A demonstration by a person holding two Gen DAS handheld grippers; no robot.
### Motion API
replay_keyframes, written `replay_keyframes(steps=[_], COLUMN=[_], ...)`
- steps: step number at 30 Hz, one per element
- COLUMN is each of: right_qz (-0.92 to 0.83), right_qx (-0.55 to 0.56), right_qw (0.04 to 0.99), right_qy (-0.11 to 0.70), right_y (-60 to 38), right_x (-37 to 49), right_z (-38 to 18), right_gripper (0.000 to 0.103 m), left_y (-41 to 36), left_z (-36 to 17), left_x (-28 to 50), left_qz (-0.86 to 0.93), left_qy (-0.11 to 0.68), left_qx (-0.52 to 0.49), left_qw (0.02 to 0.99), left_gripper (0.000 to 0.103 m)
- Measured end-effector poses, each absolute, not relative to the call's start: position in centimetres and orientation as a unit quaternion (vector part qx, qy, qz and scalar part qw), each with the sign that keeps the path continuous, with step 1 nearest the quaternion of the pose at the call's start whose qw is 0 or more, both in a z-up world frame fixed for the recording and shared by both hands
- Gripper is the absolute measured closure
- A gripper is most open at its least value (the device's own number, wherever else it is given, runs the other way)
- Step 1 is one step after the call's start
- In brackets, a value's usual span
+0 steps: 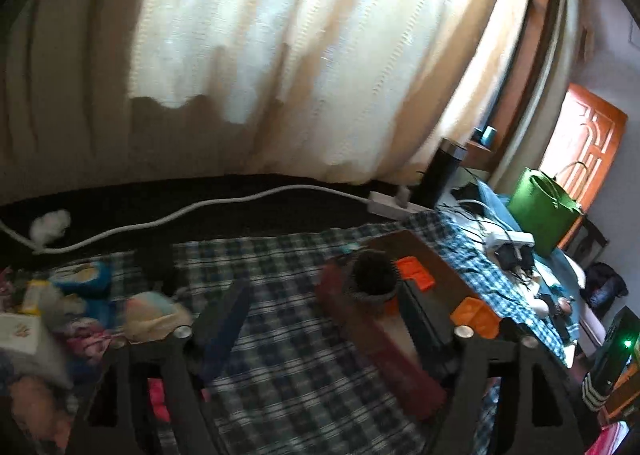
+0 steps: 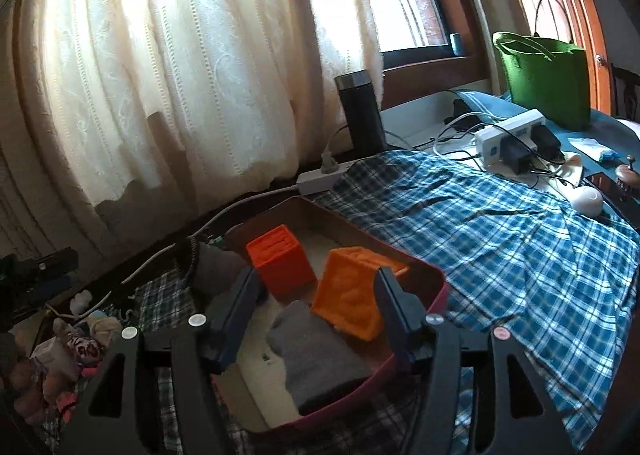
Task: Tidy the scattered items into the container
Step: 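Carry the P block and grey hat into the box and release both, then return both grippers to the pile and grasp the pink knit hat with the left gripper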
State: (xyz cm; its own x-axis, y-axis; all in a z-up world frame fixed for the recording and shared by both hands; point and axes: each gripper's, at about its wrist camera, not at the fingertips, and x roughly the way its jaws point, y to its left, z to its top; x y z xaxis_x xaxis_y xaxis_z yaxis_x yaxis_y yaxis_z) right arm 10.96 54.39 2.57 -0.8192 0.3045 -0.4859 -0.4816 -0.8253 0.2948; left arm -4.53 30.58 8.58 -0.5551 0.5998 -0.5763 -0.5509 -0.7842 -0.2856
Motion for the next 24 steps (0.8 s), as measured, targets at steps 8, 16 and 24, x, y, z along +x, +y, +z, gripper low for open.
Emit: replay_keyframes(steps=[8,16,24], right_qz=[0.936,0.939,0.944], right_qx=[-0.229,-0.251,-0.273], right_qw=[0.178,0.134,0.095], right_qy=[0.2,0.194,0.16], right_y=[51.7,48.0,43.5], right_x=[10.4,8.9,7.1], right_z=[2.5,2.3,2.6], right_gripper=[0.035,0.034,0.031], left_y=[21.7,13.3,9.4], left_z=[6.2,3.6,1.7], left_x=[-4.5,-4.7,-4.1], left_qz=[0.89,0.897,0.892], left_qy=[-0.049,-0.087,-0.098], left_qx=[-0.372,-0.393,-0.406], left_qw=[0.259,0.185,0.17], left_gripper=[0.025,0.025,0.025])
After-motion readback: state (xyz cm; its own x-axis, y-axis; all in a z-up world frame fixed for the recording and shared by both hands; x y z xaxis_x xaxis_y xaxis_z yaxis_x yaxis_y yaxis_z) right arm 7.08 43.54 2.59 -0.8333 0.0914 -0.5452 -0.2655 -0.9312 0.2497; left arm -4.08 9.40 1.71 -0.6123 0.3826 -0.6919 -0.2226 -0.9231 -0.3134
